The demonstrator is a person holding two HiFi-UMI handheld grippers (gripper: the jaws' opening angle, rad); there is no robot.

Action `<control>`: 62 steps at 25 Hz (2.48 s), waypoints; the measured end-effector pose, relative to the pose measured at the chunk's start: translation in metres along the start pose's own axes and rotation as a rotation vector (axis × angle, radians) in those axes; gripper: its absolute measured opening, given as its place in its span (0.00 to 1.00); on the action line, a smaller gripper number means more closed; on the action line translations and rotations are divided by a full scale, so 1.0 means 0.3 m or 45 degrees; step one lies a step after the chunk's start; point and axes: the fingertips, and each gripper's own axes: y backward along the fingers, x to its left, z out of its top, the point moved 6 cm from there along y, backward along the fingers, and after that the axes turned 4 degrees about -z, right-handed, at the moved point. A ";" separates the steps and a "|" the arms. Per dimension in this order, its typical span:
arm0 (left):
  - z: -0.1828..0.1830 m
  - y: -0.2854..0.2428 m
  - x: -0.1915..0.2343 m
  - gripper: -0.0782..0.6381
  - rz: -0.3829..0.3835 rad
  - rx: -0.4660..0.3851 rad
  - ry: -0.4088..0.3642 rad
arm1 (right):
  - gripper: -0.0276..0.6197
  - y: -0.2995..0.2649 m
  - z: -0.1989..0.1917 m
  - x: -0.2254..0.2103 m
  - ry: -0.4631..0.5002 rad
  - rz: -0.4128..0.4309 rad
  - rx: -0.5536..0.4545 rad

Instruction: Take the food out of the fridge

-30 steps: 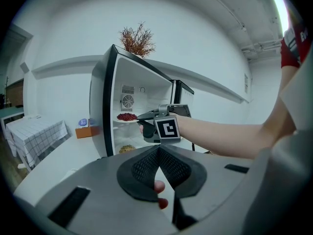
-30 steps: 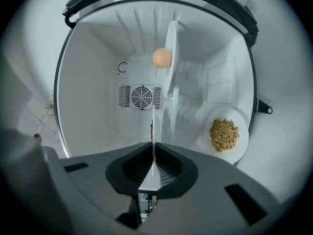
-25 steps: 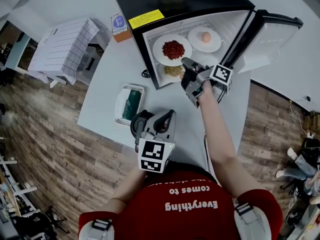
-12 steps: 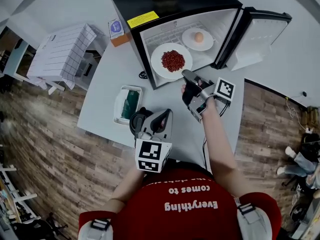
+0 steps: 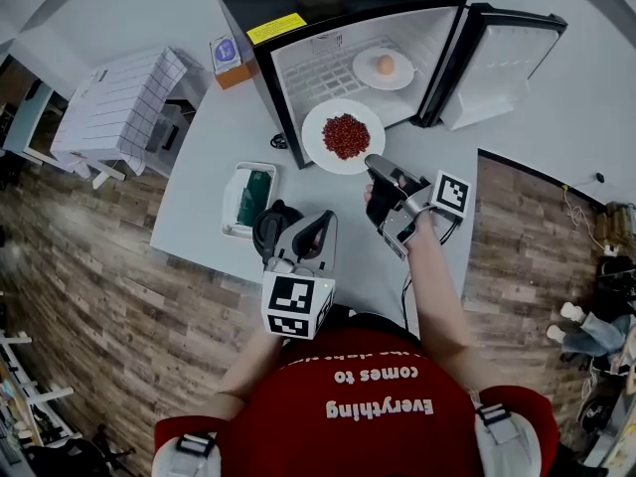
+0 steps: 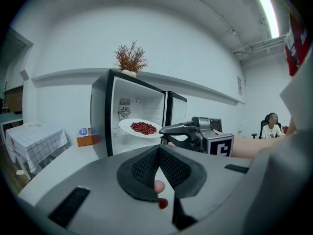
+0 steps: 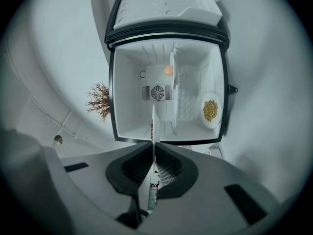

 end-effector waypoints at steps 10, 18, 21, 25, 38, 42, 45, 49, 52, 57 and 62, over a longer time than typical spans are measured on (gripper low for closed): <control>-0.006 0.022 -0.037 0.11 0.003 -0.003 0.004 | 0.08 0.134 -0.053 -0.067 -0.025 -0.031 0.002; -0.032 0.036 -0.079 0.11 -0.001 0.016 -0.009 | 0.08 0.218 -0.094 -0.106 -0.023 -0.027 0.024; -0.037 0.045 -0.087 0.11 -0.003 0.021 -0.013 | 0.08 0.242 -0.112 -0.131 -0.024 -0.029 0.030; -0.058 0.060 -0.093 0.11 -0.006 0.043 -0.009 | 0.08 0.274 -0.138 -0.194 -0.038 -0.067 0.030; -0.152 0.091 -0.092 0.11 -0.007 0.120 0.046 | 0.08 0.367 -0.235 -0.503 -0.114 -0.394 0.025; -0.164 0.088 -0.082 0.11 -0.012 0.139 0.047 | 0.08 0.365 -0.247 -0.563 -0.145 -0.447 0.021; -0.171 0.084 -0.081 0.11 -0.017 0.145 0.052 | 0.08 0.359 -0.249 -0.604 -0.145 -0.493 0.020; -0.171 0.070 -0.085 0.11 -0.035 0.147 0.056 | 0.08 0.345 -0.240 -0.651 -0.133 -0.553 0.013; -0.172 0.063 -0.085 0.11 -0.051 0.155 0.045 | 0.08 0.333 -0.240 -0.679 -0.136 -0.598 0.013; -0.177 0.059 -0.074 0.11 -0.055 0.164 0.044 | 0.08 0.324 -0.239 -0.709 -0.126 -0.653 0.023; -0.180 0.058 -0.061 0.11 -0.046 0.169 0.050 | 0.08 0.326 -0.242 -0.734 -0.128 -0.738 0.017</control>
